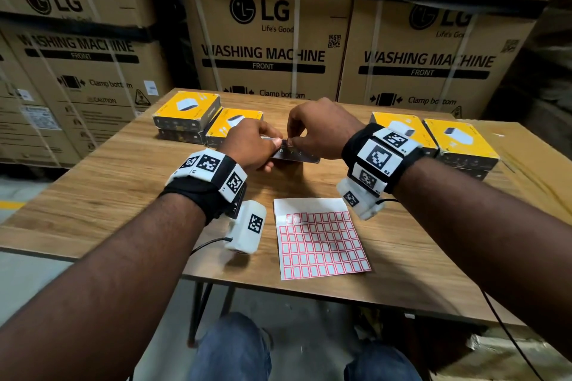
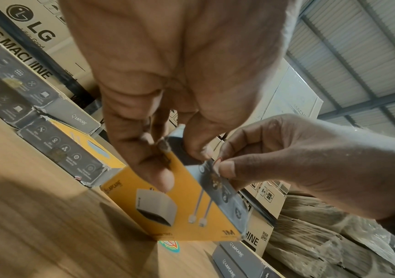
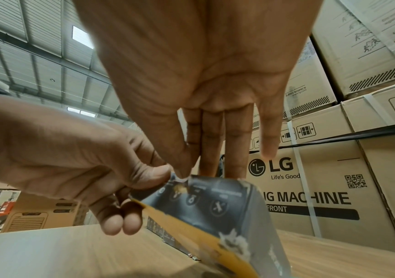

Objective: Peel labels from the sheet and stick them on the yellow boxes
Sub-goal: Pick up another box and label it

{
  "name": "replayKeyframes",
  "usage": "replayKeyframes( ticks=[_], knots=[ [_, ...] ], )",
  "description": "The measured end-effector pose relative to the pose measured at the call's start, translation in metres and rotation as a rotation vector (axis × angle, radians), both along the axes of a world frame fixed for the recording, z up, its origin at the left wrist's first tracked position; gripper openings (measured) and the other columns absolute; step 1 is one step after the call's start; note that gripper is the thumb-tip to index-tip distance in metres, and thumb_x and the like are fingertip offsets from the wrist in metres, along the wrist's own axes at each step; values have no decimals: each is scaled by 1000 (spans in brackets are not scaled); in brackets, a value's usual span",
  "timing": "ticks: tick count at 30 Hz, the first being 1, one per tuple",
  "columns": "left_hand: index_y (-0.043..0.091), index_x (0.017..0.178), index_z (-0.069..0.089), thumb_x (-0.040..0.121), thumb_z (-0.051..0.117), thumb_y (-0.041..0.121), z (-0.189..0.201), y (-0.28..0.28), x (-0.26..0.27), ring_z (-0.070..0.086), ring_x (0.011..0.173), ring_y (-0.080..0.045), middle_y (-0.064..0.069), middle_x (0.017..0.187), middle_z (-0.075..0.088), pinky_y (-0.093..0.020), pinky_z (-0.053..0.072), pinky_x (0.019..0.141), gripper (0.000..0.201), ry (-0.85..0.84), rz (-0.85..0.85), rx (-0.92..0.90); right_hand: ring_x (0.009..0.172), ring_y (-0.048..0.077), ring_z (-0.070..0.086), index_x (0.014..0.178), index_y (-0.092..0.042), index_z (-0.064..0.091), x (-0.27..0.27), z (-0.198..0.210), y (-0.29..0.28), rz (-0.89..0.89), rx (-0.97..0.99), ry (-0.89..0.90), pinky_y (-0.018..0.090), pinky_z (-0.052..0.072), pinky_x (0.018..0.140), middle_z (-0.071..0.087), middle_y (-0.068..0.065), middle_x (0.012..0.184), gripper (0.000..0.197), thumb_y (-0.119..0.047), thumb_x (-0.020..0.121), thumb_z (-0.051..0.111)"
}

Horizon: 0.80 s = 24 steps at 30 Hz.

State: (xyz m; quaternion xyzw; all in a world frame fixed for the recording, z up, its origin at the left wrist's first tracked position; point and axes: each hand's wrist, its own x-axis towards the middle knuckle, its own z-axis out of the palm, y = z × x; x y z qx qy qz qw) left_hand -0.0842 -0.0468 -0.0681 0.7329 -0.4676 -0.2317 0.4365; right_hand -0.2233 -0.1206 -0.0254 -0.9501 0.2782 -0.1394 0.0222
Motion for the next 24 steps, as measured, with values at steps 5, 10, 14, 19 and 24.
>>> replayKeyframes(
  ticks=[5, 10, 14, 19, 24],
  knots=[
    [13, 103, 66, 96, 60, 17, 2, 2, -3, 71, 66, -25, -2, 97, 67, -36, 61, 66, 10, -2, -3, 14, 93, 18, 62, 101, -17, 68, 1, -1, -2, -9, 1, 7, 32, 53, 79, 69, 1, 99, 18, -29, 88, 68],
    [10, 99, 67, 95, 61, 16, 4, 4, -6, 72, 68, -31, 9, 89, 55, -46, 61, 72, 10, -3, 1, 13, 92, 18, 61, 99, -17, 69, 2, -3, -4, -16, -5, 13, 32, 53, 77, 69, 1, 97, 17, -29, 87, 69],
    [7, 102, 67, 96, 61, 15, 6, 7, -8, 72, 72, -33, 9, 91, 55, -43, 62, 71, 12, 19, 9, 17, 92, 16, 62, 98, -20, 68, 3, -2, -6, -21, 25, 12, 28, 50, 75, 69, -2, 98, 15, -29, 87, 70],
    [7, 104, 65, 97, 58, 12, 7, 11, -7, 67, 66, -28, -2, 91, 63, -29, 59, 57, 12, 79, 6, 53, 88, 7, 65, 104, -22, 69, 3, -10, -9, -21, 186, -83, 21, 47, 71, 72, -8, 96, 24, -29, 82, 76],
    [9, 107, 65, 97, 59, 17, 7, 12, -5, 70, 71, -27, -6, 94, 67, -34, 60, 65, 14, 94, 21, 73, 77, 1, 61, 91, -22, 74, -2, -18, -15, -31, 370, -169, 15, 41, 58, 71, -7, 90, 15, -34, 82, 76]
  ],
)
